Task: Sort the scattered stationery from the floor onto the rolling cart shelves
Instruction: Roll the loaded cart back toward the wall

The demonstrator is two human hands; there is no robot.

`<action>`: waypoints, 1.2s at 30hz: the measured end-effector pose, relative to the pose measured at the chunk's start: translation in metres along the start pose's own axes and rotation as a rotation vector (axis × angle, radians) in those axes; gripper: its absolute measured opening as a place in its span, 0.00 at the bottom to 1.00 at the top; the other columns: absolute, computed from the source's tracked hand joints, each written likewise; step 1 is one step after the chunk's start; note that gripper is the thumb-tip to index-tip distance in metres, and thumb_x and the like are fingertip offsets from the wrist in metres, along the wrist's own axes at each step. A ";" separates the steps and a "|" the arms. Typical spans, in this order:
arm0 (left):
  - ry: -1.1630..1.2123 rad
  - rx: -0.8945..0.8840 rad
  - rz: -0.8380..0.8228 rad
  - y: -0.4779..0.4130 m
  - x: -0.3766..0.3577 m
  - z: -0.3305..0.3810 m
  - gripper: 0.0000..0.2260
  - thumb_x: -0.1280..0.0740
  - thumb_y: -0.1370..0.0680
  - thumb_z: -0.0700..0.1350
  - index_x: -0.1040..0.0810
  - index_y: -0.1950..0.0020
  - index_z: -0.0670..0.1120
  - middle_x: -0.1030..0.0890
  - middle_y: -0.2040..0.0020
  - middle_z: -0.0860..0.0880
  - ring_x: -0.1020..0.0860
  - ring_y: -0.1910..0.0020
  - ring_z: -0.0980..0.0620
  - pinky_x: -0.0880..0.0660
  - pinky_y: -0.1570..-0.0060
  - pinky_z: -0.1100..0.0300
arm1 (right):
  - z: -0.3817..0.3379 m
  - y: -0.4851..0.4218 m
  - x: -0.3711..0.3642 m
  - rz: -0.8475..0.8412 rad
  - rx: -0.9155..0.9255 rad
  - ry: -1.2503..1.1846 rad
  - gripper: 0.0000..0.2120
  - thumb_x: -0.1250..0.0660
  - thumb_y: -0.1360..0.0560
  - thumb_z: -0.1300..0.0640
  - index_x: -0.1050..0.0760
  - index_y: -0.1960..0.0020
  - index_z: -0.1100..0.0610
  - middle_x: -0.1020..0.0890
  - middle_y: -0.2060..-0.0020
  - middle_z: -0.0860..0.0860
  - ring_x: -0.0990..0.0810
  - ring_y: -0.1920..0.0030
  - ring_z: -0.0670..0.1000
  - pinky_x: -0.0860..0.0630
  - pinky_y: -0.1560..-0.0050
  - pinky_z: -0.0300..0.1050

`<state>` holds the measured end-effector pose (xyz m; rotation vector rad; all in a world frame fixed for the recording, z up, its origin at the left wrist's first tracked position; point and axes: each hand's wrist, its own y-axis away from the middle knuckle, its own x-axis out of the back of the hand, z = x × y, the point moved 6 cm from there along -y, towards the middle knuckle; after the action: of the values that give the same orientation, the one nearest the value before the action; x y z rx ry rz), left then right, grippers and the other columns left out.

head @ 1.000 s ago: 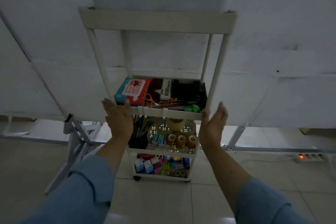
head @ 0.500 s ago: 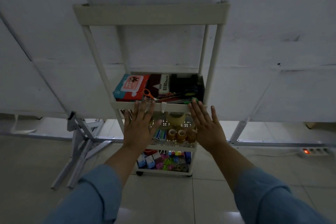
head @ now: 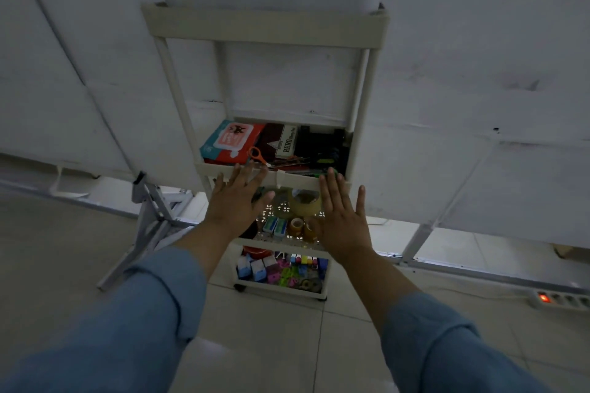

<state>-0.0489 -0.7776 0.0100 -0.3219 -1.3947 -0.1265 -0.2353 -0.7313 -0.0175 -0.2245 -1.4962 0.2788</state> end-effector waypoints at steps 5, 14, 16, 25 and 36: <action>-0.037 0.004 -0.103 0.002 0.008 0.002 0.26 0.54 0.19 0.59 0.54 0.23 0.55 0.54 0.21 0.50 0.55 0.23 0.48 0.60 0.27 0.45 | -0.019 -0.011 0.010 0.040 0.001 -0.127 0.37 0.69 0.26 0.36 0.64 0.27 0.61 0.66 0.28 0.55 0.68 0.27 0.54 0.78 0.33 0.49; -0.088 -0.121 0.186 -0.004 -0.021 -0.014 0.29 0.64 0.22 0.64 0.48 0.24 0.54 0.38 0.24 0.47 0.42 0.25 0.42 0.46 0.30 0.40 | -0.018 -0.023 -0.018 0.176 -0.011 -0.142 0.34 0.58 0.21 0.38 0.56 0.24 0.60 0.54 0.24 0.56 0.66 0.24 0.50 0.66 0.25 0.48; -0.101 -0.124 0.304 -0.006 -0.035 -0.017 0.25 0.59 0.19 0.60 0.47 0.24 0.53 0.38 0.25 0.45 0.42 0.25 0.41 0.50 0.29 0.42 | -0.020 -0.024 -0.025 0.209 -0.028 -0.126 0.34 0.59 0.21 0.38 0.56 0.24 0.61 0.54 0.24 0.54 0.65 0.24 0.50 0.65 0.25 0.49; -0.041 -0.101 0.216 -0.006 -0.026 -0.017 0.23 0.56 0.19 0.58 0.42 0.25 0.53 0.36 0.25 0.47 0.44 0.25 0.45 0.53 0.29 0.42 | -0.028 -0.024 -0.014 0.129 -0.130 -0.168 0.36 0.54 0.22 0.38 0.55 0.24 0.61 0.50 0.25 0.57 0.63 0.24 0.51 0.64 0.25 0.46; 0.050 -0.068 -0.497 0.001 0.111 0.008 0.24 0.57 0.18 0.56 0.58 0.23 0.54 0.59 0.22 0.53 0.58 0.23 0.52 0.61 0.26 0.50 | -0.044 -0.013 0.113 -0.583 -0.264 -0.495 0.28 0.54 0.17 0.51 0.63 0.24 0.60 0.62 0.24 0.54 0.63 0.24 0.49 0.52 0.23 0.46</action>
<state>-0.0366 -0.7628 0.1198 -0.0213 -1.3988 -0.5870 -0.1845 -0.7061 0.0910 0.0879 -2.0132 -0.3610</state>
